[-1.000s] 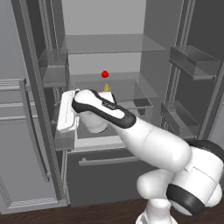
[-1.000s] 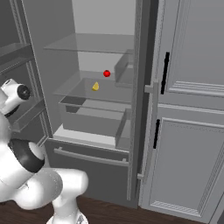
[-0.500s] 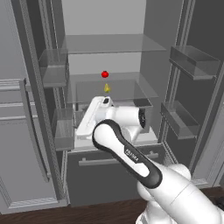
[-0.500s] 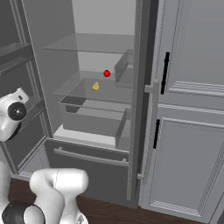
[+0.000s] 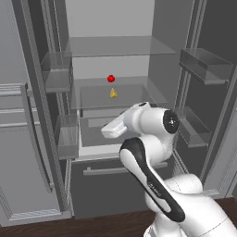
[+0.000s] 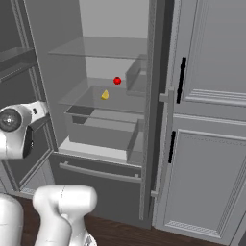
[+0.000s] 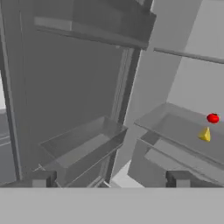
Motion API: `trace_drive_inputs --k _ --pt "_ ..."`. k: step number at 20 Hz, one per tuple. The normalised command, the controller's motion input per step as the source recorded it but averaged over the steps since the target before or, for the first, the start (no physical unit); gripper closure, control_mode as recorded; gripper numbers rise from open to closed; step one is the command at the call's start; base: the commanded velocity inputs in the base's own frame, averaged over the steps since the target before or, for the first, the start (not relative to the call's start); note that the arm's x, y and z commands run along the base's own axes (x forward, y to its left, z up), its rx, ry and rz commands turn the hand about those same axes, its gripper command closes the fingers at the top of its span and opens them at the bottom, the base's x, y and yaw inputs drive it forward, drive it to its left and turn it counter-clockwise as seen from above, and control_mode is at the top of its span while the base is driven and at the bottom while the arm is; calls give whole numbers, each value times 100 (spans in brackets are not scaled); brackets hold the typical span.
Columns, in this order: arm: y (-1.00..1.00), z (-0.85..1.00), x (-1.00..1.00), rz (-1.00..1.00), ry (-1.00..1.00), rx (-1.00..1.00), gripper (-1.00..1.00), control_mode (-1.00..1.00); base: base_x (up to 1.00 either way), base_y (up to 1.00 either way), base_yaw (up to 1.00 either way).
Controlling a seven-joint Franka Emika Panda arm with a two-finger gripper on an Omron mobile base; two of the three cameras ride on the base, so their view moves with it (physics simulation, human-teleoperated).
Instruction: Grab a lemon wedge from the fridge and one ice cube from the ice bowl, and put them in the glass of lemonade.
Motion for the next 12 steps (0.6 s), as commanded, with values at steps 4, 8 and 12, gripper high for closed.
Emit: trace_drive_inputs --k 4,8,12 --pt "-96 30 0 -41 60 -2 -100 -100 0 0 0" --pt "-96 8 -8 -44 55 -3 -100 -100 0 0 0" --pt "-62 -14 -74 -33 14 -1 -100 -100 0 0 0"
